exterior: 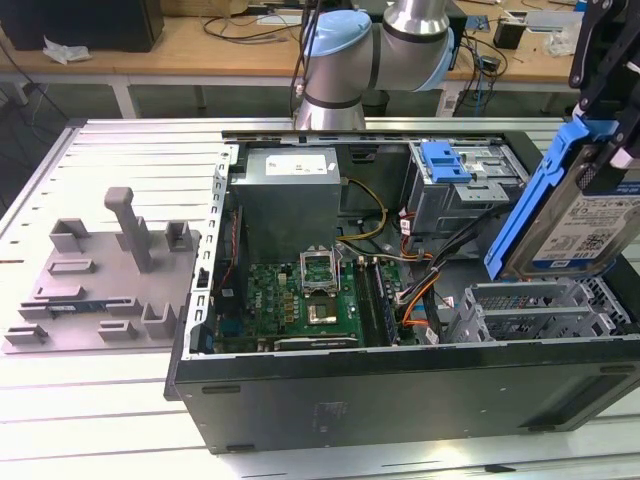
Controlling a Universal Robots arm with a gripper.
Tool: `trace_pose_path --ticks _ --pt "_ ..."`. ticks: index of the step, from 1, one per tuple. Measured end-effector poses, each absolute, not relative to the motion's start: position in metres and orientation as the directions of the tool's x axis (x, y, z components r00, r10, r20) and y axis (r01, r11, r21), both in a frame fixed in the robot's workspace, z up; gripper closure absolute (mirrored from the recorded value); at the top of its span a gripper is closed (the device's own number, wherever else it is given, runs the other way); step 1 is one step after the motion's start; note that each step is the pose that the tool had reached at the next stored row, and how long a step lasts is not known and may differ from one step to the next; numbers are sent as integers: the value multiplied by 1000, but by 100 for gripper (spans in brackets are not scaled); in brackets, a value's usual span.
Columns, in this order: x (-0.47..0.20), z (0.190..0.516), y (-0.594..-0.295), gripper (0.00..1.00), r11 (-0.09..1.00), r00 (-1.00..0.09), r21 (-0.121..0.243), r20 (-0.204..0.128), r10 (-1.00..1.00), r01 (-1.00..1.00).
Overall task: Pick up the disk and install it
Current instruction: 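Insert the disk into the insertion slot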
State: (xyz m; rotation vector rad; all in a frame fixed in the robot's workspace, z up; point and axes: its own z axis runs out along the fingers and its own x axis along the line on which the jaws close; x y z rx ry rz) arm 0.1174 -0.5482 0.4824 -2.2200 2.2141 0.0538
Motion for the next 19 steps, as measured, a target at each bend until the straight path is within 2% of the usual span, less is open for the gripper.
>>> trace_pose_path --ticks 19 --pt "116 474 -548 64 -17 16 7 -27 -999 -1000"
